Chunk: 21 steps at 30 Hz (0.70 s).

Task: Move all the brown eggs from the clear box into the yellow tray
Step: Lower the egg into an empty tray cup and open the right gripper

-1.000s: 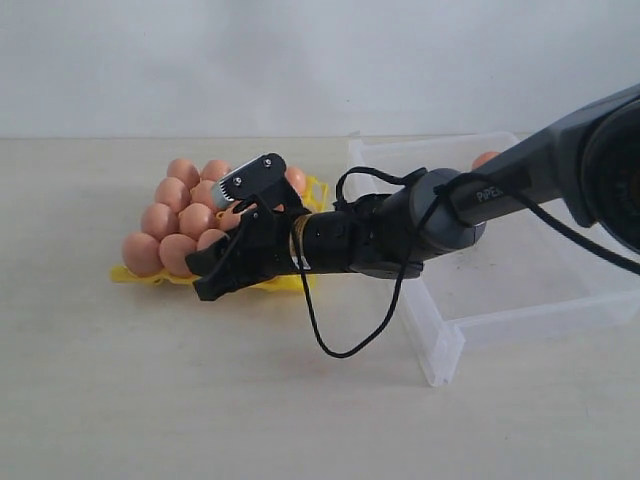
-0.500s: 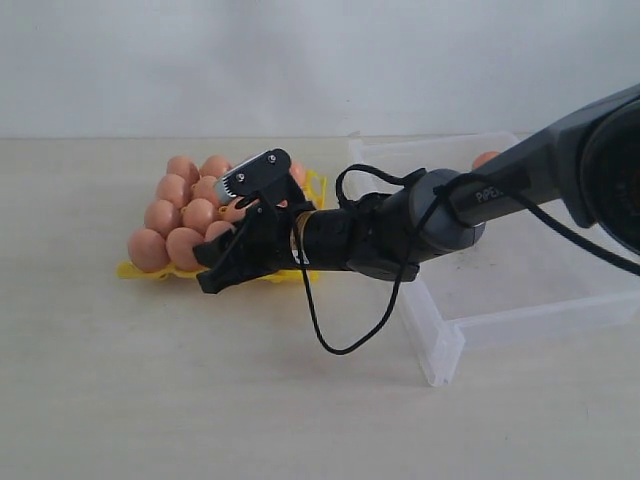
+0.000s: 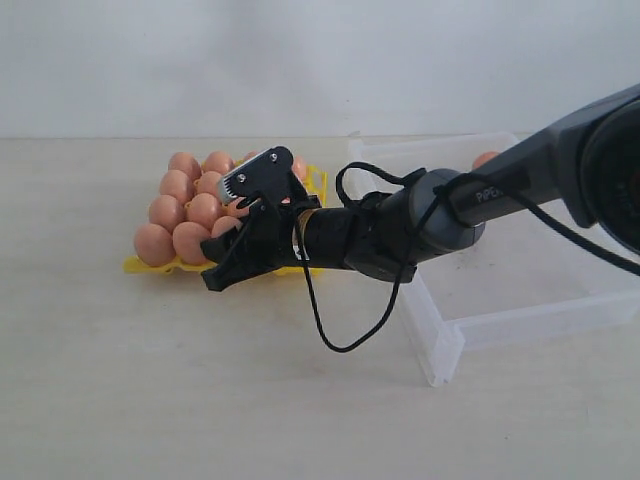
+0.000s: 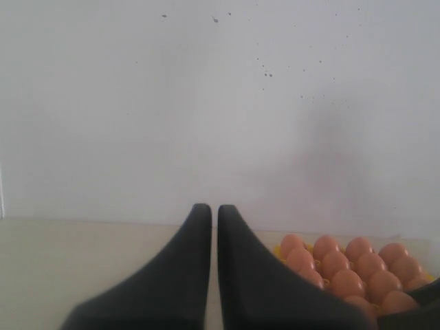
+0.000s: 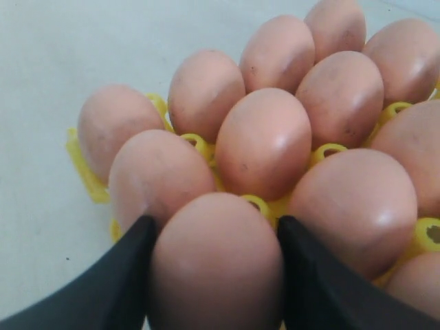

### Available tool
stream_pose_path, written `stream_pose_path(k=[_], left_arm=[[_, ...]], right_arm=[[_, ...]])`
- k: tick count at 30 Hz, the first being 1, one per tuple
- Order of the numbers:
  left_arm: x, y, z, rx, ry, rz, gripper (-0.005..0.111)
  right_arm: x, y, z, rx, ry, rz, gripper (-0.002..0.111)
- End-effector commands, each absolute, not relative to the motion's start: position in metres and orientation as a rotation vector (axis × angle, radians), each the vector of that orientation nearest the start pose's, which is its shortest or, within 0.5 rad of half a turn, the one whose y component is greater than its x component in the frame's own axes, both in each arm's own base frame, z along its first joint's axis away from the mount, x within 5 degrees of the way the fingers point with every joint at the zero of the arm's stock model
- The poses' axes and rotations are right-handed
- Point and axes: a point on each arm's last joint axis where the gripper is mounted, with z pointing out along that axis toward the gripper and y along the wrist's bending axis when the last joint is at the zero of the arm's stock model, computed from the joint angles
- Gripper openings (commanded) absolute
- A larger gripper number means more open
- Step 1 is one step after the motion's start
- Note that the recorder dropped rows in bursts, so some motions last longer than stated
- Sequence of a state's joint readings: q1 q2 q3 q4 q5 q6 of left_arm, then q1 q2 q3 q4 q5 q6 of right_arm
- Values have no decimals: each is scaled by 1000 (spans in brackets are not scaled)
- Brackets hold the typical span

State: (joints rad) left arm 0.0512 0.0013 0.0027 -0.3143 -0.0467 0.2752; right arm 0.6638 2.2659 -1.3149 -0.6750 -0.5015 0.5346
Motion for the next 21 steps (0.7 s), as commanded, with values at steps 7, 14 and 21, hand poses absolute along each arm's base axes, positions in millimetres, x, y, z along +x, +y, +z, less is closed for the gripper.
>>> stream_pose_path(k=[7, 14, 21], left_arm=[[55, 4, 218, -76, 1432, 18, 4], [55, 4, 218, -76, 1432, 18, 4], [55, 4, 218, -76, 1432, 18, 4]], right_arm=[[355, 308, 132, -899, 1801, 665, 0], [356, 307, 120, -874, 1847, 677, 0], [360, 303, 120, -848, 1853, 676, 7]])
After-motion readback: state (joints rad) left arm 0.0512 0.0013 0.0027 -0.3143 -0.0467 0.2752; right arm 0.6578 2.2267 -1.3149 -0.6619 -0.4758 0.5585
